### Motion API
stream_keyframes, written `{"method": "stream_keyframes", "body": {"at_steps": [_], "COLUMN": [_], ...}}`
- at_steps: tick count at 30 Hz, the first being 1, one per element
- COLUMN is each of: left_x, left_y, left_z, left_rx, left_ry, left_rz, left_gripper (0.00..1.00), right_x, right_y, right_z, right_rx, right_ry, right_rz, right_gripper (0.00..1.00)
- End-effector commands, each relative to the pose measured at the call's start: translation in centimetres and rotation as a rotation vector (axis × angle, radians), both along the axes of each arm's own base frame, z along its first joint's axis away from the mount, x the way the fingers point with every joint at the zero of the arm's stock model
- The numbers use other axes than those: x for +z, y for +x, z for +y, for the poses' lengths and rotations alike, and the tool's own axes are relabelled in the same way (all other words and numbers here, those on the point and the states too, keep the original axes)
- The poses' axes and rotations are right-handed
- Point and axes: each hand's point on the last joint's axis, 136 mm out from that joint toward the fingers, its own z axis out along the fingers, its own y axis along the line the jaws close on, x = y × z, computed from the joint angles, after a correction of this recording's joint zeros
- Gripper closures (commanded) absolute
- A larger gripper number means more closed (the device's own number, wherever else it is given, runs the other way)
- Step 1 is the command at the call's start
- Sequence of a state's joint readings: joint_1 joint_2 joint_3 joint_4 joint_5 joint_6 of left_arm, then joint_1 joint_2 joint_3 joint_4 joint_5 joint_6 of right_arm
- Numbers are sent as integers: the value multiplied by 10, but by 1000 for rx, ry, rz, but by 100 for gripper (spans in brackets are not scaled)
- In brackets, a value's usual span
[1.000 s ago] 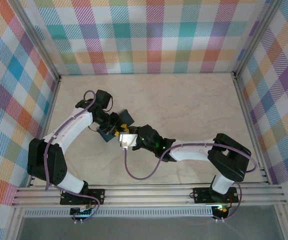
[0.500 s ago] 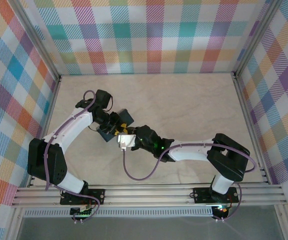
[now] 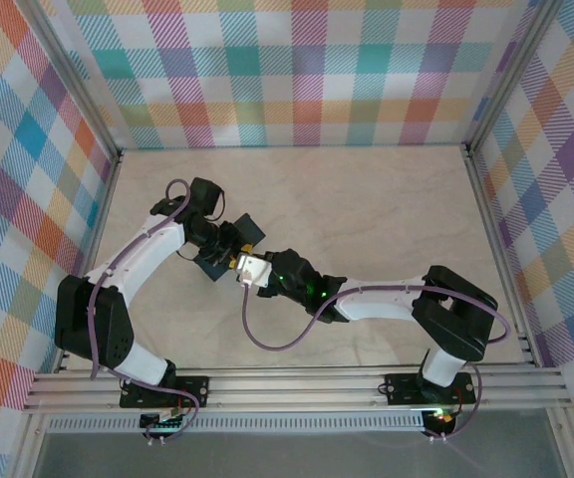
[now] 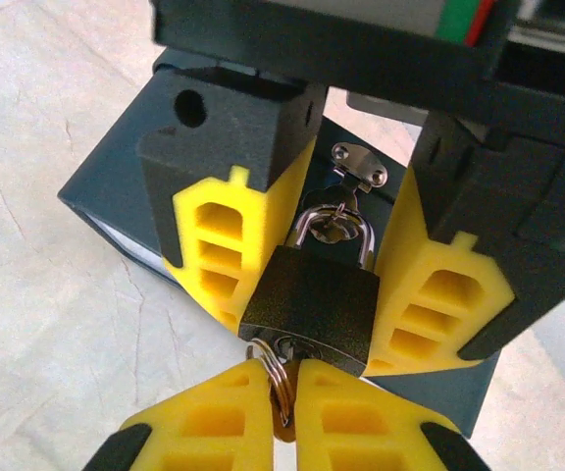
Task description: Unlock a padlock with a key
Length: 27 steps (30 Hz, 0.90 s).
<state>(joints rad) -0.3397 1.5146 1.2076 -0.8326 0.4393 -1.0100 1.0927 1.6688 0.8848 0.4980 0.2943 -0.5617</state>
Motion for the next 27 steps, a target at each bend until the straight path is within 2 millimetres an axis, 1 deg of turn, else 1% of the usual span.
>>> {"method": "stream_keyframes", "body": {"at_steps": [1,4,5,6,9,10,12,17,22,27], "left_x": [8,3,2,3,5,4,6,9,10,13], "left_y": [-4,-3,-3,-2,-2,-2,-2,-1,-2,-1], "left_z": [-8,-6,-6,-6,-6,-6,-7,-8,-7,-9], "left_rx": [-25,-20,-21,-19,-20,-20,-19,-13,-6,-1], "left_ry": [-36,-18,-16,-17,-20,-20,-24,-36,-41,-57], "left_rz": [-18,-18,-19,-21,-28,-28,-31,-41,-45,-49], "left_gripper": [86,86,86,86,87,86,86,86,86,86], "right_x": [33,24,24,27,36,38,42,35,28,18], "right_y": [-2,-14,-15,-15,-4,-3,-1,2,1,4], "right_z": [5,-2,-5,-8,-20,-20,-18,-10,2,4], "right_rx": [-27,-28,-33,-52,-152,-156,-169,-219,-211,-238], "right_ry": [190,226,245,276,380,416,463,504,533,567], "right_rz": [111,275,329,384,565,630,705,817,897,937], "right_gripper": [83,69,67,65,63,62,61,59,56,55]}}
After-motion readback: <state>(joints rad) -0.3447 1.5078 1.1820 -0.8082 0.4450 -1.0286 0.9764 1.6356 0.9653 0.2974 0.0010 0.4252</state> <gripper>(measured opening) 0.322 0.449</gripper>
